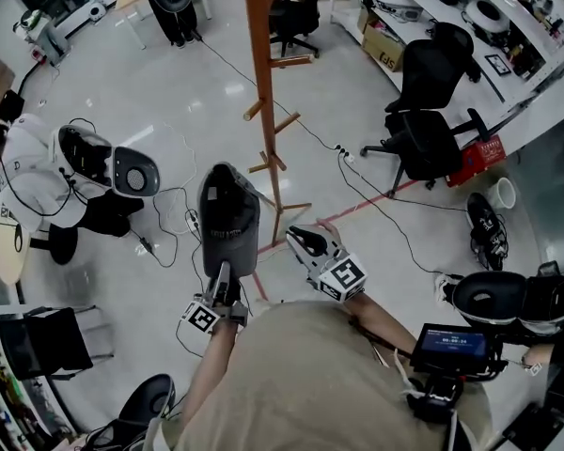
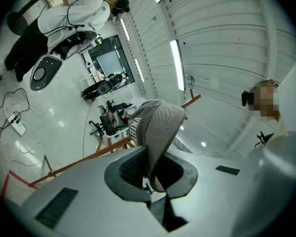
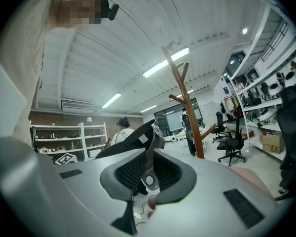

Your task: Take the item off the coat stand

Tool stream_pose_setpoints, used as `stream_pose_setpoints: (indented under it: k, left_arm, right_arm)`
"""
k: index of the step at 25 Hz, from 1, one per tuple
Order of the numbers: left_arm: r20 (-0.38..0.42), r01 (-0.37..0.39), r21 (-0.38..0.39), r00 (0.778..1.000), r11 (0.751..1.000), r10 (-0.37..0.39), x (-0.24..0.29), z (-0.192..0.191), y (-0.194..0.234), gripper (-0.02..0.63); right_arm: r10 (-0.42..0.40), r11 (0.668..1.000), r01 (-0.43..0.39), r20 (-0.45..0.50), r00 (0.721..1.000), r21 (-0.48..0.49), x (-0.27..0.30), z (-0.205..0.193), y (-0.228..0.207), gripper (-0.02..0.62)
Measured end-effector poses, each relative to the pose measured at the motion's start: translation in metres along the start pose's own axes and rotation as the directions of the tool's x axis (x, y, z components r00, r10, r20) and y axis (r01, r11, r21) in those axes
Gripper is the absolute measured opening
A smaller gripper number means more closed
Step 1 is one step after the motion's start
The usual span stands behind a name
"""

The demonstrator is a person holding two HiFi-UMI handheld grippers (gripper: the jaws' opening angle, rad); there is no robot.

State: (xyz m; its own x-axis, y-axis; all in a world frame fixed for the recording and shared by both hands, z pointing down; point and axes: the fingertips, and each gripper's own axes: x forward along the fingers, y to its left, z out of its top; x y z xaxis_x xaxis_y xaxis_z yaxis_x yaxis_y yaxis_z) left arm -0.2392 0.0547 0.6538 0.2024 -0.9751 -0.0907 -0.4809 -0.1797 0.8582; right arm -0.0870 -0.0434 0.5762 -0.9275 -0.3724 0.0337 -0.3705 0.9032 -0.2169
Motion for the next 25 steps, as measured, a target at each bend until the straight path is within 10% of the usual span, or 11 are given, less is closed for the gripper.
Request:
stream_pose_setpoints:
  k: [25]
  left_arm:
    - [-0.091,0.004,0.017,0.996,1.0,-0.003,0.009,-0.051,-0.016,0.034]
  right_arm:
    - [-0.095,0.995,0.095,0.005,0.995,-0.007,-0.053,-0.007,-0.025,0.05]
